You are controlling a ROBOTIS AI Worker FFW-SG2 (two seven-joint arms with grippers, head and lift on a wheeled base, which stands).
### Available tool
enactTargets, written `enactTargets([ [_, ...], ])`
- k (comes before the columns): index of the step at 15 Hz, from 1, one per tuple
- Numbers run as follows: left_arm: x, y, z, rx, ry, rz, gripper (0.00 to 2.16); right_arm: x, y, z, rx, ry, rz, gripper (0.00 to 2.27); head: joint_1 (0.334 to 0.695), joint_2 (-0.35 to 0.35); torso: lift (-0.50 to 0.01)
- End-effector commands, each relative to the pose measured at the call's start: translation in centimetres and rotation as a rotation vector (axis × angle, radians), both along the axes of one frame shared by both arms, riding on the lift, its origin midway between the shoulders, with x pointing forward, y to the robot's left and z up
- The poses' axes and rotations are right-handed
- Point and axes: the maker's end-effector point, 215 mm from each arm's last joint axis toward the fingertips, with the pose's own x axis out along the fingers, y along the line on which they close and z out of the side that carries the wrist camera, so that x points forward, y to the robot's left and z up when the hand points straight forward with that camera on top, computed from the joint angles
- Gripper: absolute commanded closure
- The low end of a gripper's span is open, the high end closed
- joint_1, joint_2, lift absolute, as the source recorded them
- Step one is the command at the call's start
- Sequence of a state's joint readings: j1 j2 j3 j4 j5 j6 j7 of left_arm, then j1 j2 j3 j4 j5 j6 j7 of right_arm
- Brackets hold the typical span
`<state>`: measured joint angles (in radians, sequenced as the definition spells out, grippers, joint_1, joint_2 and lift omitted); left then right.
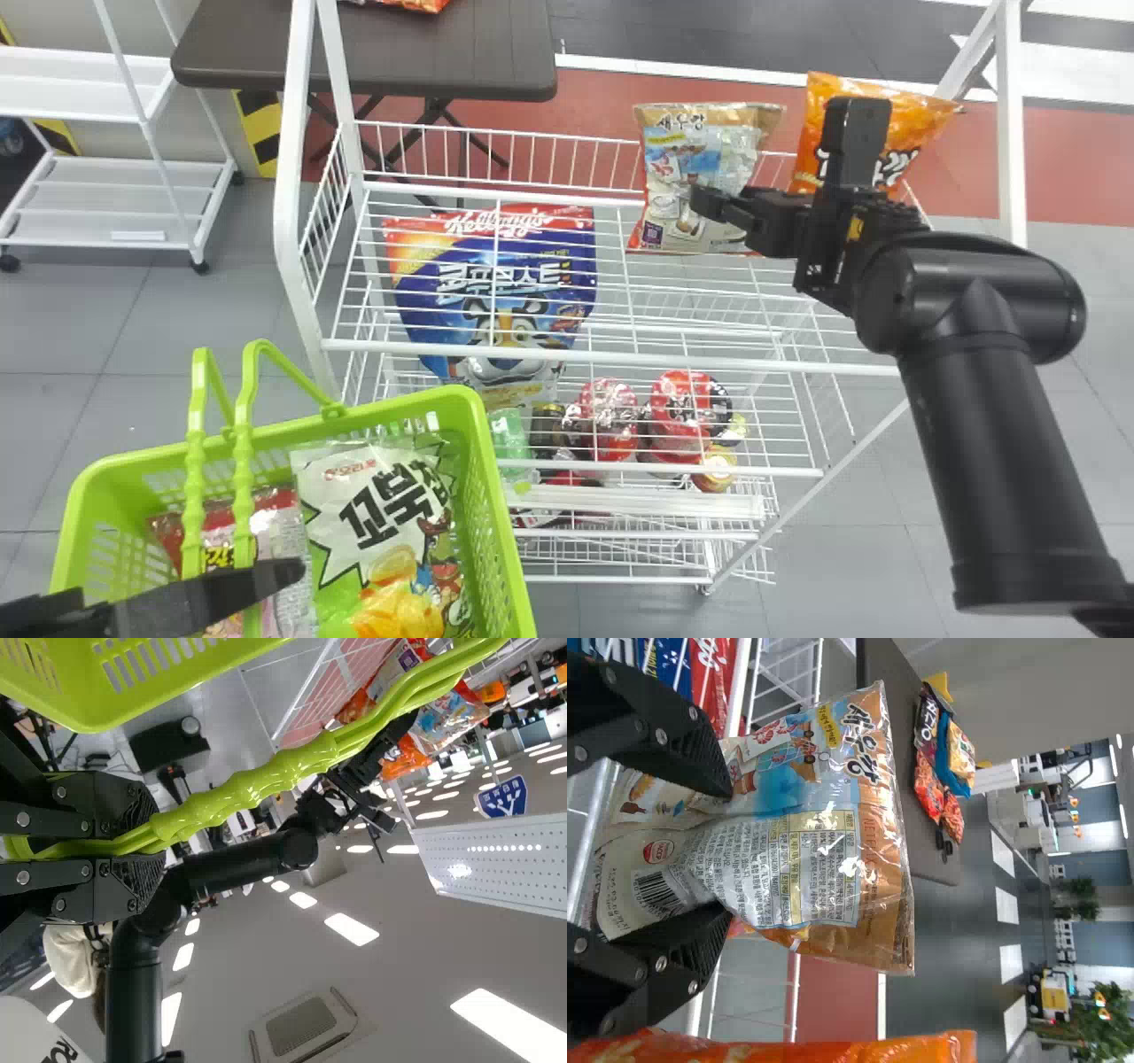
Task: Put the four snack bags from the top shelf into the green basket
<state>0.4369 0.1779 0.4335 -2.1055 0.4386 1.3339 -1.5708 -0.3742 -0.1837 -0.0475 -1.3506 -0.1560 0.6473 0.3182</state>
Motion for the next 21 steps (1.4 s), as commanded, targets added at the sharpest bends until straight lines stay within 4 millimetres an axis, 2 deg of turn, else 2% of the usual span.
enactTargets([
  [1, 0.0, 0.0, 0.2, -0.010, -0.003, -0.003, 2.15, -1.1, 0.2, 1.1, 0.050, -0.033, -0.012, 2.25, 0.695, -0.116, 0.000],
  [4, 0.0, 0.0, 0.2, -0.011, -0.002, -0.002, 2.15, -3.1, 0.1, 3.9, 0.121, -0.087, -0.022, 2.25, 0.695, -0.117, 0.000],
  [6, 0.0, 0.0, 0.2, -0.011, -0.002, -0.002, 2.15, -5.7, 0.9, 6.5, 0.156, -0.093, -0.009, 2.25, 0.695, -0.117, 0.000],
  [8, 0.1, 0.0, 0.2, -0.012, -0.004, -0.001, 2.15, -9.7, 4.3, 8.7, 0.196, -0.078, 0.062, 2.25, 0.695, -0.116, 0.000],
  [9, 0.2, 0.0, 0.2, -0.012, -0.005, -0.001, 2.15, -11.8, 6.0, 8.8, 0.205, -0.048, 0.096, 2.25, 0.695, -0.108, 0.000],
  [10, 0.2, 0.0, 0.3, -0.012, -0.008, -0.003, 2.15, -14.3, 8.9, 9.0, 0.219, -0.007, 0.163, 2.25, 0.695, -0.095, 0.000],
  [11, 0.2, 0.0, 0.3, -0.014, -0.006, -0.003, 2.15, -16.9, 12.2, 8.6, 0.233, 0.046, 0.239, 2.25, 0.695, -0.077, 0.000],
  [13, 0.2, 0.0, 0.4, -0.013, -0.007, -0.002, 2.15, -21.6, 17.7, 6.8, 0.231, 0.168, 0.369, 2.25, 0.695, 0.011, 0.000],
  [15, 0.2, 0.1, 0.4, -0.015, -0.003, 0.001, 2.15, -25.9, 22.4, 5.8, 0.271, 0.281, 0.497, 2.25, 0.695, 0.087, 0.000],
  [16, 0.2, 0.2, 0.3, -0.015, -0.002, 0.003, 2.15, -27.2, 24.2, 5.9, 0.275, 0.301, 0.543, 2.25, 0.695, 0.128, 0.000],
  [17, 0.2, 0.2, 0.4, -0.015, -0.001, 0.003, 2.15, -28.4, 26.2, 6.1, 0.277, 0.310, 0.591, 2.25, 0.695, 0.202, 0.000],
  [19, 0.1, 0.1, 0.5, -0.018, 0.001, 0.000, 2.15, -30.2, 28.9, 6.2, 0.269, 0.335, 0.656, 2.25, 0.695, 0.271, 0.000],
  [21, 0.2, 0.1, 0.5, -0.022, 0.001, 0.001, 2.15, -31.5, 30.3, 6.2, 0.263, 0.360, 0.700, 2.25, 0.695, 0.350, 0.000],
])
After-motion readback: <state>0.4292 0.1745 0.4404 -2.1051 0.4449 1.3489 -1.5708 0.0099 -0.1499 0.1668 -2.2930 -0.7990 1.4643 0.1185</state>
